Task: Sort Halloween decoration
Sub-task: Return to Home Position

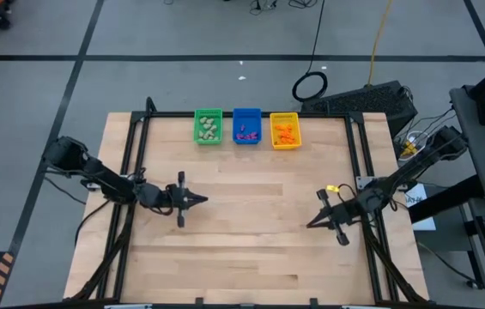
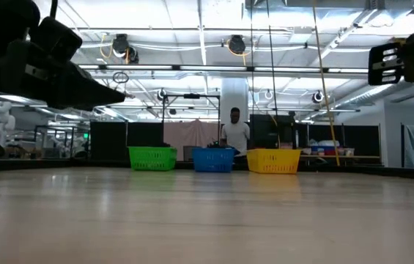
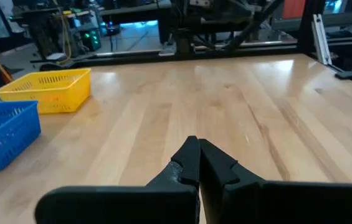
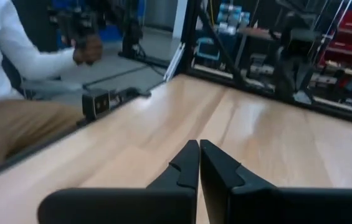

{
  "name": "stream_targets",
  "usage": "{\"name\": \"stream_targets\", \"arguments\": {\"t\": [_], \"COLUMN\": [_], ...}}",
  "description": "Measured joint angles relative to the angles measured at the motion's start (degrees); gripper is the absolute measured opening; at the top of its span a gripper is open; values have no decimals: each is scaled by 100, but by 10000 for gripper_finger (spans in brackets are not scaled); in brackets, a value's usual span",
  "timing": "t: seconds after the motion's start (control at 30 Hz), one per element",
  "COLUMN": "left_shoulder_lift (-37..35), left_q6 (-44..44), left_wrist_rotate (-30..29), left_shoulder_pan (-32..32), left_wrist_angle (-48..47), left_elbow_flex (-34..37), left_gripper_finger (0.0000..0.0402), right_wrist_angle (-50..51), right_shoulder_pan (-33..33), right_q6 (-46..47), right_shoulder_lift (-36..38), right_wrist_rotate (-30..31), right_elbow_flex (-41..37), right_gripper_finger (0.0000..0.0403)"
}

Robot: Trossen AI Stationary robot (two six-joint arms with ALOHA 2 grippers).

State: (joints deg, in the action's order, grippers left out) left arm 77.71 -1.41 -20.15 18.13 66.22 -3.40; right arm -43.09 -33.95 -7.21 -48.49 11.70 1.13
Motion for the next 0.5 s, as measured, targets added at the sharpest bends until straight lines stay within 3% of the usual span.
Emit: {"name": "stream_targets", "arguments": {"t": [0.5], "left_shoulder_lift": [-617], "left_q6": [-223], "left_wrist_rotate": [1000], "left_shoulder_pan": [-443], "left_wrist_angle": [36], "left_elbow_flex": [308], "left_gripper_finger": [0], "right_wrist_angle": [1061], "right_shoulder_pan": [15], "right_q6": [44], "right_shoulder_lift": [724], "right_wrist_rotate": [-199], "right_elbow_flex": [-13], "right_gripper_finger": [0]}}
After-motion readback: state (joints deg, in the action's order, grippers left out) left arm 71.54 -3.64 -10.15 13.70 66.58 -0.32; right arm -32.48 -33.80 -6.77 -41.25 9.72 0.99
